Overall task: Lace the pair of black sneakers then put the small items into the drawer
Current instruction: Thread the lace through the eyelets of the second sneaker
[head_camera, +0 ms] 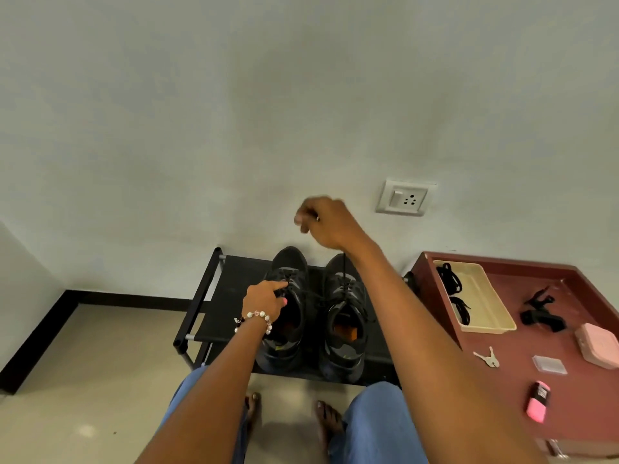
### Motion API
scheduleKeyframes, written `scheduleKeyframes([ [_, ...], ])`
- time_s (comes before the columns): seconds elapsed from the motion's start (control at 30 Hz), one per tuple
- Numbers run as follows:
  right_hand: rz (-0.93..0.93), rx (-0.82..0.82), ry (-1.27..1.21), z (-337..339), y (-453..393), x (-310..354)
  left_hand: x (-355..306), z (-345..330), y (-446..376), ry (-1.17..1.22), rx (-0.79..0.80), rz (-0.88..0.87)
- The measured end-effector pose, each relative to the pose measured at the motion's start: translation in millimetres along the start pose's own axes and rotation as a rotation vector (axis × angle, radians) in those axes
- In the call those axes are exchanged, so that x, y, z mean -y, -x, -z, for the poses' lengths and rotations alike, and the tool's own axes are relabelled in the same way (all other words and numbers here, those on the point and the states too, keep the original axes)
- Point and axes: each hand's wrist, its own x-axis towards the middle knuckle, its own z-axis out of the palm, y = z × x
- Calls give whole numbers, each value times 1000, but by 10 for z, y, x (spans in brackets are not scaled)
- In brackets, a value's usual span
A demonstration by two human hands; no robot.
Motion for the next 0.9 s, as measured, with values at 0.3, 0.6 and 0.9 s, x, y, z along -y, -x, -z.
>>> scheduleKeyframes([
  [0.3,-275,278,185,-1319,116,-871,79,-65,-8,14,-65,-64],
  [0.6,-357,28,53,-1207,129,-1004,47,-182,11,12,-134,-32],
  [0.9,-336,-105,-416,-431,3,-544,24,-90,26,-45,-56,-35],
])
